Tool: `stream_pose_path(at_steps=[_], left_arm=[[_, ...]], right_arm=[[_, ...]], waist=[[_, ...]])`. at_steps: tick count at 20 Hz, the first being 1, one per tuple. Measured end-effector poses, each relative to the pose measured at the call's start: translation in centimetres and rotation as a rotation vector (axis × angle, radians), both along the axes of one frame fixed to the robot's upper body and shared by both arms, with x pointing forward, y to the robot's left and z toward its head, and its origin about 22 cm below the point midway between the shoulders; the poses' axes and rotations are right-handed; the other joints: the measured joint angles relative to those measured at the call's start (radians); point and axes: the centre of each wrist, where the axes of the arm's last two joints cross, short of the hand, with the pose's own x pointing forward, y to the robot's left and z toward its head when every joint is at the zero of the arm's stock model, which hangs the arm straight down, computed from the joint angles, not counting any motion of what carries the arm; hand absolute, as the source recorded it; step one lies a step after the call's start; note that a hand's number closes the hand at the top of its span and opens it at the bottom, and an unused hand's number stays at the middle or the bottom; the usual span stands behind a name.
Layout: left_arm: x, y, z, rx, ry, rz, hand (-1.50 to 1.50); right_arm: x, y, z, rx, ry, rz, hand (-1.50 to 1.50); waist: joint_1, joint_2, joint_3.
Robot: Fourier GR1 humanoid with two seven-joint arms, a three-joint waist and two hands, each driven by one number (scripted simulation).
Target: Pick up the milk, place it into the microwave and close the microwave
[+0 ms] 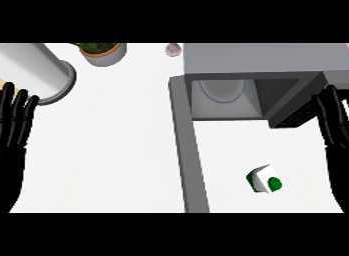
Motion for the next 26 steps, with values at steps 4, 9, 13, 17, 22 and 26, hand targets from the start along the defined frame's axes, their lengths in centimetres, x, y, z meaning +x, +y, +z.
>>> stream_pose_path(at_steps=[4, 9, 13, 17, 22, 26], left_arm=[[-0.3, 0.9, 0.6, 0.025, -0.008, 0.021, -1.50], [-1.1, 0.6, 0.6, -0.095, 0.032, -0.014, -1.50], [-3.6, 1.0, 0.8, -0.166, 0.055, -0.039, -1.50], [-6.3, 1.8, 1.2, -0.187, 0.069, -0.054, -1.50], [-8.3, 2.8, 0.8, -0.174, 0.125, -0.029, -1.50], [-9.4, 3.7, 0.3, -0.146, 0.140, -0.010, -1.50]], right_arm=[[-1.4, -0.4, -0.9, -0.011, 0.008, 0.036, -1.50], [-4.1, -0.2, 0.1, -0.017, 0.016, 0.171, -1.50], [-6.3, -0.7, 0.4, -0.004, 0.033, 0.210, -1.50], [-7.2, -1.0, 0.3, -0.002, 0.055, 0.189, -1.50], [-7.5, -1.9, -0.9, -0.031, 0.089, 0.155, -1.50], [-7.4, -2.2, -2.5, -0.051, 0.111, 0.126, -1.50]], waist=[[-0.002, -0.023, -0.020], [-0.004, -0.035, -0.029], [-0.002, -0.037, -0.031], [0.002, -0.037, -0.032], [0.005, -0.037, -0.032], [0.008, -0.038, -0.032]])
